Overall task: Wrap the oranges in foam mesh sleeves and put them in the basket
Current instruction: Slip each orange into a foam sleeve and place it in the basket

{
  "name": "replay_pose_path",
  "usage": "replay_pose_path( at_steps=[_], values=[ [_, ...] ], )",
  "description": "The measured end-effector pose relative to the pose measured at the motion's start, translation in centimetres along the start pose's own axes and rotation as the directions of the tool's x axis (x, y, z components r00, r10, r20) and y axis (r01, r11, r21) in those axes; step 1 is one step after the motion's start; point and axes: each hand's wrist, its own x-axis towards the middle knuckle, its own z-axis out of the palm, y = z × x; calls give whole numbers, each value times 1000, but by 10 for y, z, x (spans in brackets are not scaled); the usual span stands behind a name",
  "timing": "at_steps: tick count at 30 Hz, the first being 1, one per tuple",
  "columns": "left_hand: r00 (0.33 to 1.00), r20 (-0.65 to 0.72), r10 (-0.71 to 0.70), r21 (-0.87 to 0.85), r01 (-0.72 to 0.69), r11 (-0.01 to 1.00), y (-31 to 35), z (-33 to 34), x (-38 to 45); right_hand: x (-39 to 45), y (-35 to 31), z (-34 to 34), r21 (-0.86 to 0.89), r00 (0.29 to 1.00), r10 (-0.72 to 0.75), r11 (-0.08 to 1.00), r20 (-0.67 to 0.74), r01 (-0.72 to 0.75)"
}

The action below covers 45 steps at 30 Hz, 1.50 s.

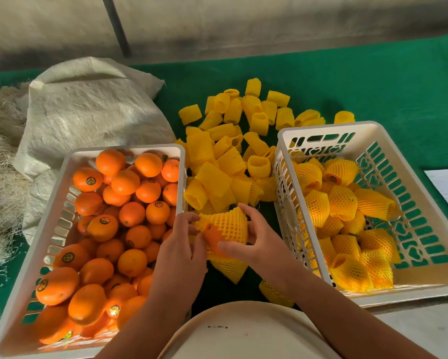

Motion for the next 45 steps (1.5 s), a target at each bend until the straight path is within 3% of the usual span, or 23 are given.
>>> replay_pose_path(
  at_steps=[4,8,15,16,18,20,22,24,26,28,30,32,34,37,39,41,43,45],
  values=[
    [999,-25,34,88,-31,996,0,-2,1,-1,4,2,-53,1000,-8,999,-2,7],
    [985,-135,106,178,-81,981,1,-4,-3,-1,2,5,-43,985,-67,997,-156,61],
    [991,-79,111,129,-100,987,7,0,-10,3,1,2,-174,969,-173,974,-175,142],
    [995,-64,76,75,-71,995,5,-1,-9,3,2,1,-193,965,-194,968,-177,159],
    [995,13,-98,-248,99,964,-2,-5,-2,3,2,-2,-240,958,-239,951,-160,198],
    [932,280,-230,-507,347,789,-8,-8,7,0,3,-5,-296,952,-283,925,-117,239],
    [818,525,-235,-546,536,644,-7,-10,15,-2,3,-4,-319,949,-309,907,-57,276],
    [730,659,-181,-525,619,585,0,-9,19,-4,2,-2,-301,947,-322,902,4,308],
    [730,650,-211,-518,628,581,7,-8,19,-4,3,0,-283,944,-328,903,35,324],
    [786,573,-233,-539,575,615,12,-3,17,-2,5,-2,-232,956,-291,928,41,293],
    [828,500,-254,-585,539,605,17,0,15,-2,5,-5,-89,979,-196,976,50,200],
    [821,512,-252,-593,551,587,18,3,14,-2,7,-8,36,991,-127,992,50,125],
    [781,588,-212,-537,572,620,19,3,14,-1,9,-11,66,994,-108,992,5,107],
    [764,621,-177,-375,488,788,16,-1,15,-3,10,-19,170,996,-70,982,-63,79],
    [824,549,-141,-217,304,928,10,-6,17,-7,12,-28,199,991,-66,976,-116,88],
    [905,421,-56,95,18,995,-4,-10,18,-12,12,-44,225,978,-67,968,-197,111],
    [941,338,31,439,-186,879,-20,-12,16,-16,12,-68,251,946,-38,960,-322,124],
    [932,337,135,576,-318,753,-38,-10,12,-17,17,-99,258,885,12,958,-465,123]
  ],
)
